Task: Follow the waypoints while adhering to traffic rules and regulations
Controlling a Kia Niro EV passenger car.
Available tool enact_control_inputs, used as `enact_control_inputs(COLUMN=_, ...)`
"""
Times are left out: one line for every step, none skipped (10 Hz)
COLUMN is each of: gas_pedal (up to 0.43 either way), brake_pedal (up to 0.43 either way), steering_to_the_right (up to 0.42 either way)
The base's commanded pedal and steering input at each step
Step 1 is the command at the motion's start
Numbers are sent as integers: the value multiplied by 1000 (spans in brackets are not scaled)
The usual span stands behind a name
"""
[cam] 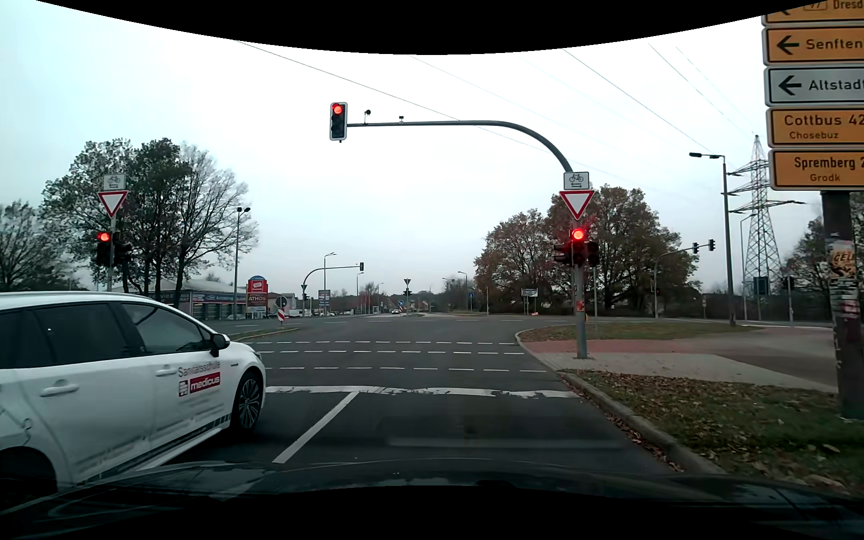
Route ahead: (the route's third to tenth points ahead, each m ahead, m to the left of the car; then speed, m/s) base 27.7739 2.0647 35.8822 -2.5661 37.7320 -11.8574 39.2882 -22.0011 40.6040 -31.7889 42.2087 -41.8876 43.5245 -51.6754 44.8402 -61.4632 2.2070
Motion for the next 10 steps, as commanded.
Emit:
enact_control_inputs(gas_pedal=0, brake_pedal=195, steering_to_the_right=7)
enact_control_inputs(gas_pedal=0, brake_pedal=195, steering_to_the_right=6)
enact_control_inputs(gas_pedal=0, brake_pedal=195, steering_to_the_right=6)
enact_control_inputs(gas_pedal=0, brake_pedal=201, steering_to_the_right=6)
enact_control_inputs(gas_pedal=0, brake_pedal=207, steering_to_the_right=6)
enact_control_inputs(gas_pedal=0, brake_pedal=207, steering_to_the_right=6)
enact_control_inputs(gas_pedal=0, brake_pedal=207, steering_to_the_right=7)
enact_control_inputs(gas_pedal=0, brake_pedal=195, steering_to_the_right=7)
enact_control_inputs(gas_pedal=0, brake_pedal=189, steering_to_the_right=6)
enact_control_inputs(gas_pedal=0, brake_pedal=189, steering_to_the_right=6)
